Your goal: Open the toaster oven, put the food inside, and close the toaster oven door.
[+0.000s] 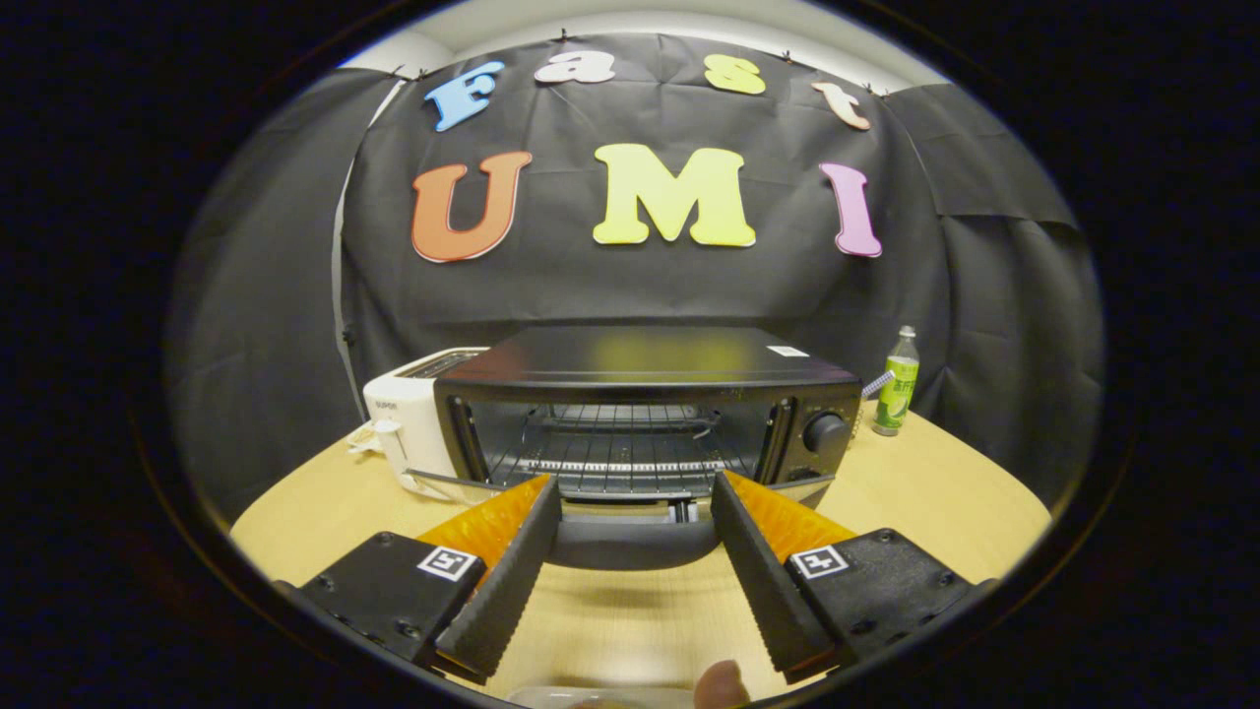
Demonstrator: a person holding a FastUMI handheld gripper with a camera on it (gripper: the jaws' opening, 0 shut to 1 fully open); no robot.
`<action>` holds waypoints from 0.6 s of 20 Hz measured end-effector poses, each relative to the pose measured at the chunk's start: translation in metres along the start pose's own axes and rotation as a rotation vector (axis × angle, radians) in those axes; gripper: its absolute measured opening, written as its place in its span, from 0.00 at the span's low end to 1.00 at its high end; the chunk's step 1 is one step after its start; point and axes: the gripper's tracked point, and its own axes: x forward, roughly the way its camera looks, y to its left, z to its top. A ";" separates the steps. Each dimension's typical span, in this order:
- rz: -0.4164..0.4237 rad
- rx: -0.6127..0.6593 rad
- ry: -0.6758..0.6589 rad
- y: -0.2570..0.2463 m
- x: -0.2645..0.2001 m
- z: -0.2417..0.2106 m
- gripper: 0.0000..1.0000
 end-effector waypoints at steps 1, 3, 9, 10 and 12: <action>-0.001 -0.005 0.005 0.000 -0.004 -0.004 1.00; 0.000 0.001 0.031 -0.001 -0.011 -0.017 1.00; 0.012 -0.025 0.132 -0.004 -0.028 -0.059 0.97; 0.018 -0.024 0.158 -0.005 -0.030 -0.067 0.96; 0.034 -0.012 0.218 -0.004 -0.032 -0.083 0.96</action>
